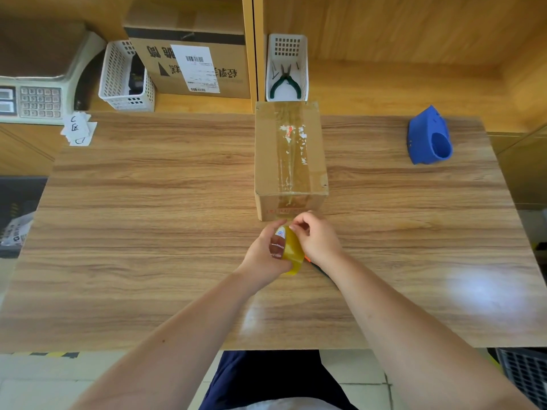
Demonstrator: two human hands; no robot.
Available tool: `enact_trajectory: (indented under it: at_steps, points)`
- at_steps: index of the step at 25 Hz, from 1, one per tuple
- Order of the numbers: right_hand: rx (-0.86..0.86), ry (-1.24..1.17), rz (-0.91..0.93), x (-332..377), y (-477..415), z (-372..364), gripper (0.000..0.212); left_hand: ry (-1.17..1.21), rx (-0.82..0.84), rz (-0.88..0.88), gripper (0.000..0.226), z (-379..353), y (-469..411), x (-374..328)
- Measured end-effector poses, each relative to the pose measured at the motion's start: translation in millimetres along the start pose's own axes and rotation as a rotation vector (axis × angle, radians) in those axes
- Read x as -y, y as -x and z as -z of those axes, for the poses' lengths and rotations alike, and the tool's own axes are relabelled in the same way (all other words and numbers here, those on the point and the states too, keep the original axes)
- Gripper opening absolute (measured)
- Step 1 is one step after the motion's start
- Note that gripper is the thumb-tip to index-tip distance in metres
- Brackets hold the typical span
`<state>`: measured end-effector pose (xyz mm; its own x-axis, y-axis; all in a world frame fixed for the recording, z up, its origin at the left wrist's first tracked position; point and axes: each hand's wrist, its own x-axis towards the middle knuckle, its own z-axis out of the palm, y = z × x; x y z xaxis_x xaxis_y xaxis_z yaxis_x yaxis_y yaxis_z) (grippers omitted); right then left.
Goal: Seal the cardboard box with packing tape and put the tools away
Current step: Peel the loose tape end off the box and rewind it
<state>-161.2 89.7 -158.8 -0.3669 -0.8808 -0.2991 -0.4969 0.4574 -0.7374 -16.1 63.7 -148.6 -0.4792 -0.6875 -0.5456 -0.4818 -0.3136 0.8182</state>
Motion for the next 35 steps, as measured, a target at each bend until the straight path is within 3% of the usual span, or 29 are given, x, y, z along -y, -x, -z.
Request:
enact_trajectory:
  at_steps: [4, 12, 16, 21, 24, 28, 32, 35]
  points:
    - [-0.034, 0.048, 0.215, -1, 3, -1, 0.011, -0.249, 0.080, 0.025, 0.112, 5, -6, -2]
    - [-0.094, 0.061, 0.425, 25, 10, 27, 0.013, -0.566, -0.062, -0.221, 0.109, 24, 13, -33]
    - [-0.101, 0.094, 0.554, 50, 5, 42, 0.016, -0.555, -0.145, -0.333, 0.106, 39, 22, -53]
    - [-0.092, 0.070, 0.578, 82, -3, 62, 0.019, -0.559, -0.198, -0.404, 0.099, 54, 22, -76]
    - [-0.067, 0.045, 0.557, 102, -4, 76, 0.024, -0.420, -0.183, -0.417, 0.088, 60, 19, -82]
    - [-0.065, 0.053, 0.549, 125, -2, 97, 0.023, -0.309, -0.104, -0.343, 0.080, 64, 16, -102]
    - [-0.063, 0.104, 0.676, 148, 7, 123, 0.018, -0.386, 0.002, -0.112, 0.054, 67, 13, -121]
    - [-0.072, 0.087, 0.745, 158, 13, 129, 0.017, -0.443, 0.074, -0.047, 0.053, 71, 11, -129]
